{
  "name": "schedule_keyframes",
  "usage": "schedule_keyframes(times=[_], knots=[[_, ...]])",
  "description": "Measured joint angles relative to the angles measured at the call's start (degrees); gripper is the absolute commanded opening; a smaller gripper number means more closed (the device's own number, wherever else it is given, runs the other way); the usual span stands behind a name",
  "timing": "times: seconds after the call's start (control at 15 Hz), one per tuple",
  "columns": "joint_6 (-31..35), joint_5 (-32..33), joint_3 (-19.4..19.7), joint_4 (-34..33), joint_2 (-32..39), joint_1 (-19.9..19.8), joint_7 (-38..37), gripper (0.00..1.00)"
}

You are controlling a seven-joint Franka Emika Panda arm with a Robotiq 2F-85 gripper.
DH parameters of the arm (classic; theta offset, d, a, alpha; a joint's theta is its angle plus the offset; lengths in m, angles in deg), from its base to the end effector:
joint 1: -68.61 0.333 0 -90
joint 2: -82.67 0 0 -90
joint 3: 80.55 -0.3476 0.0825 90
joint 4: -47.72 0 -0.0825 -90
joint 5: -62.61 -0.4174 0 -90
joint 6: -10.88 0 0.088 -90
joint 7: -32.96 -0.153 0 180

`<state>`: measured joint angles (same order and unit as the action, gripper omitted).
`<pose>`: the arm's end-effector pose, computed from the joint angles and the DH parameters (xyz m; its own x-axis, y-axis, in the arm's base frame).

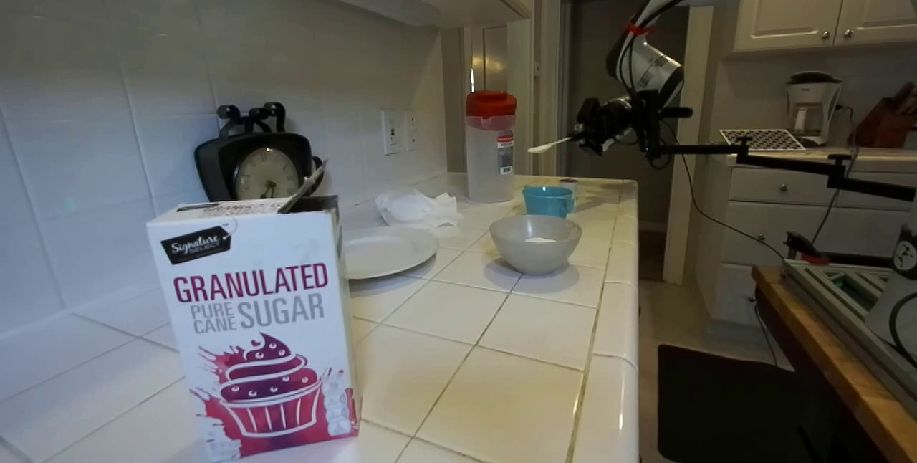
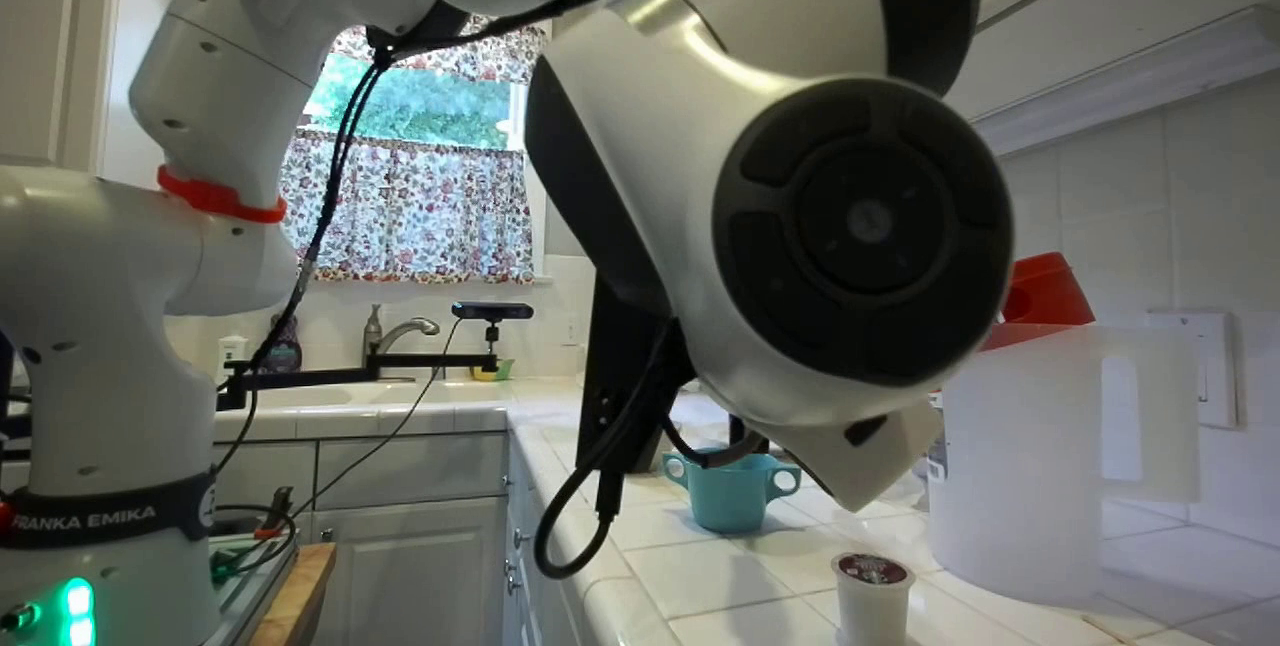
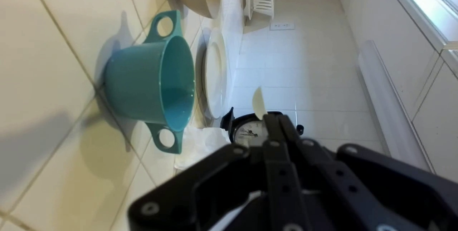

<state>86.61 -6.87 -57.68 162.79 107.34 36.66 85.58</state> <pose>0.4451 -0.3399 0.2654 0.8802 -0.4726 -0.0428 -0.1273 -0.1483 -0.9807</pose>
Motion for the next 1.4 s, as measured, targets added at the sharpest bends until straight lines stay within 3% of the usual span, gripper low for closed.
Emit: schedule_keyframes(times=[1.4], knots=[[-0.02,0.55,0.19,1.71,4.74,0.39,-0.22,0.01]])
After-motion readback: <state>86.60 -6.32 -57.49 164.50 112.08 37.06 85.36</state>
